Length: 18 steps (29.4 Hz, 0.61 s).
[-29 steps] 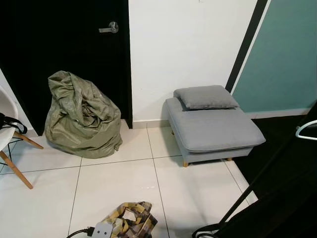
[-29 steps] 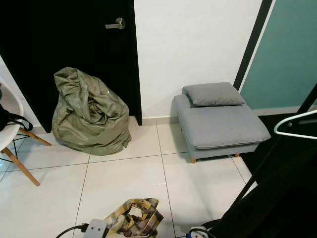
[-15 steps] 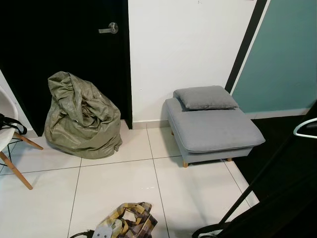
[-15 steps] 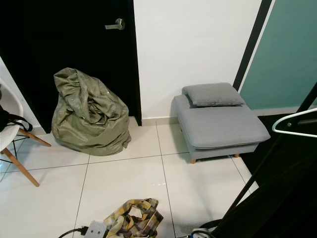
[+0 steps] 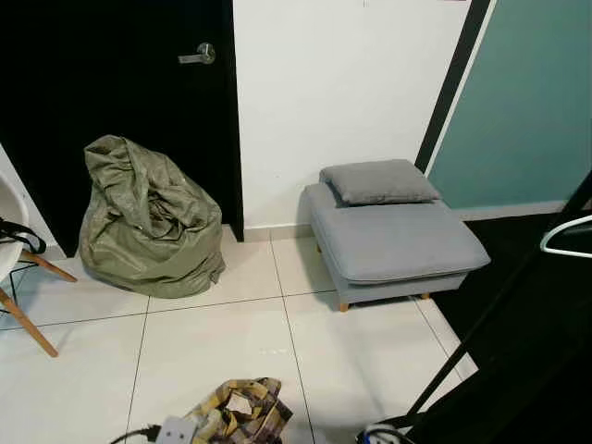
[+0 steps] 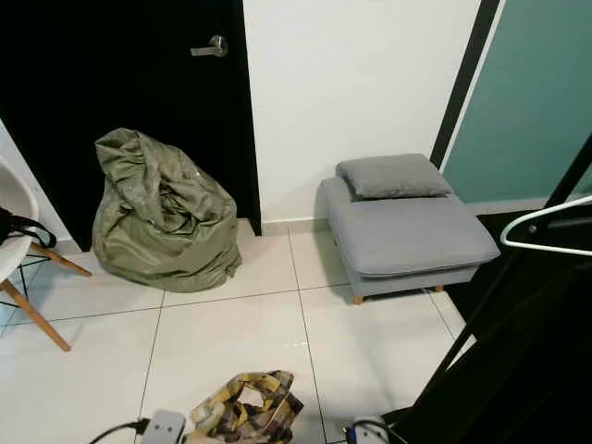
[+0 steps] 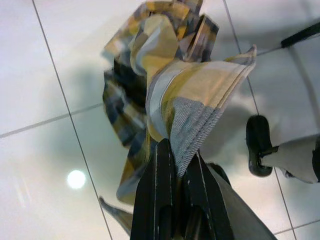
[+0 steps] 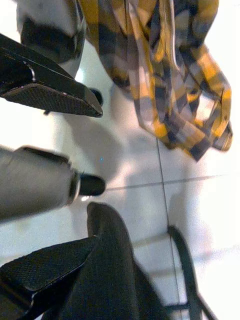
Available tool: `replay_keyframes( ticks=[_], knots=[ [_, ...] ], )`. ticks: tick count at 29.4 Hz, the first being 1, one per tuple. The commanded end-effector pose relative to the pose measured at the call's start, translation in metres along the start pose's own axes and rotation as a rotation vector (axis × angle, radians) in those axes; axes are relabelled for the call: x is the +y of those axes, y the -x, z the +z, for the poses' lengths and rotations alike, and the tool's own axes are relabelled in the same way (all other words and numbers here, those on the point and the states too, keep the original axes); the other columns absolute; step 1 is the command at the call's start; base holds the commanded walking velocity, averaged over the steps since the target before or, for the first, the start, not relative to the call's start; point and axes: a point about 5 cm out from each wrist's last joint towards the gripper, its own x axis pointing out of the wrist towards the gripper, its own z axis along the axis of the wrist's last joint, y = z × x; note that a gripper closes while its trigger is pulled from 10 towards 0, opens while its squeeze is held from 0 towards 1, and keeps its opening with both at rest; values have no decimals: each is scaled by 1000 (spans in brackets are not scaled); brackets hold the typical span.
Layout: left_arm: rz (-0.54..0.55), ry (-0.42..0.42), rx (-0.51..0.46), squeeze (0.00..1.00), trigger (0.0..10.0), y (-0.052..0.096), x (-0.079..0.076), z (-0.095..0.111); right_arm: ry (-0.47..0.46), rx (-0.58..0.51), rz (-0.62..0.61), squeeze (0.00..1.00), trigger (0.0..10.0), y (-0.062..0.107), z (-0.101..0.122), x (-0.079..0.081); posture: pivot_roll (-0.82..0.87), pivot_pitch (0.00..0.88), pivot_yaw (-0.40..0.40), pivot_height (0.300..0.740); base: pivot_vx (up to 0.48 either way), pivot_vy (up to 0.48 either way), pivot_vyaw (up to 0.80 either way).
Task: Hang hanger
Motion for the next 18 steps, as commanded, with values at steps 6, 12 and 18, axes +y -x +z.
replay_keyframes(
  ticks=[6,12,18],
  knots=[
    [37,29,37,0,10000,5,21,-6,-36,46,10,0,10000,-1,-5,3,131,172,-68,740,0,0,0],
    [-33,31,51,0,10000,2,0,-8,23,7,13,0,10000,-1,4,-6,51,173,-37,740,0,0,0],
    [-11,44,64,0,10000,-4,-14,-1,-65,-13,-51,0,10000,-1,12,-24,83,178,-22,740,0,0,0]
  ],
)
